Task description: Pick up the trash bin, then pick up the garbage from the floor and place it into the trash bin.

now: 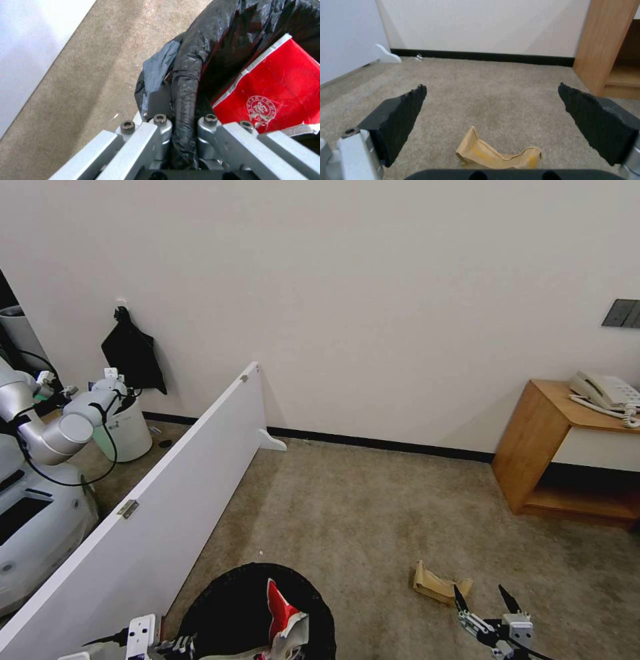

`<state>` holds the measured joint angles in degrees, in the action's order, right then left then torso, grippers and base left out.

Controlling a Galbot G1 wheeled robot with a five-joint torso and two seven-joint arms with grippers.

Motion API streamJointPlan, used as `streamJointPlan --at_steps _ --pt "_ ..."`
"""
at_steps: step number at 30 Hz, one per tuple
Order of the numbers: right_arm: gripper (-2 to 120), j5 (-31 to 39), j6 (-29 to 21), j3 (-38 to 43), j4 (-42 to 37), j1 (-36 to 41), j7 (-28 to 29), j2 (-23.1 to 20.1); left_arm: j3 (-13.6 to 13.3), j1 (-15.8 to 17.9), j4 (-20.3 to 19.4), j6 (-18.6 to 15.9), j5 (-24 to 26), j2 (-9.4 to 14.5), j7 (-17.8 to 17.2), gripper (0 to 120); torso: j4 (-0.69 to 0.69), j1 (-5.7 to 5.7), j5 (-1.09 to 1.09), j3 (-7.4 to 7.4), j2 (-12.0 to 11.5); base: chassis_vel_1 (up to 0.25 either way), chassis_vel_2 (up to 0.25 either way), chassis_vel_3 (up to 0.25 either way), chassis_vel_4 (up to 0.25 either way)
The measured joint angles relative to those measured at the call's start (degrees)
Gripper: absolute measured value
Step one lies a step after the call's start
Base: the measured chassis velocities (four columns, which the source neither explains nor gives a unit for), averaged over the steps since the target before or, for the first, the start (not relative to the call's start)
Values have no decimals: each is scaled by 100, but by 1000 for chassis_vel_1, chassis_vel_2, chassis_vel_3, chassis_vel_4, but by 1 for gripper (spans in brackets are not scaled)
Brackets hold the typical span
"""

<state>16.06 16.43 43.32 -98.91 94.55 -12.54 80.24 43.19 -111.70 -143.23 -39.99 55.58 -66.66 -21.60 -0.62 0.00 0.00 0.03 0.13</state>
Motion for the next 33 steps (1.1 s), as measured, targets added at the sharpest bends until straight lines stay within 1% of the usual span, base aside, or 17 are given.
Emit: streamJointPlan --at_steps 12,27,33 --pt "100 17 2 0 2 0 -17 -23 -3 0 0 2 0 0 5 4 0 0 0 0 0 -29 25 27 -31" --pt "100 40 16 -17 35 -34 -37 -39 -9 20 0 2 1 2 9 4 1 0 0 0 0 -3 5 5 -8" --pt "100 39 16 -24 38 -29 -40 -45 -9 28 0 2 6 3 10 4 0 0 0 0 0 -37 44 59 -50"
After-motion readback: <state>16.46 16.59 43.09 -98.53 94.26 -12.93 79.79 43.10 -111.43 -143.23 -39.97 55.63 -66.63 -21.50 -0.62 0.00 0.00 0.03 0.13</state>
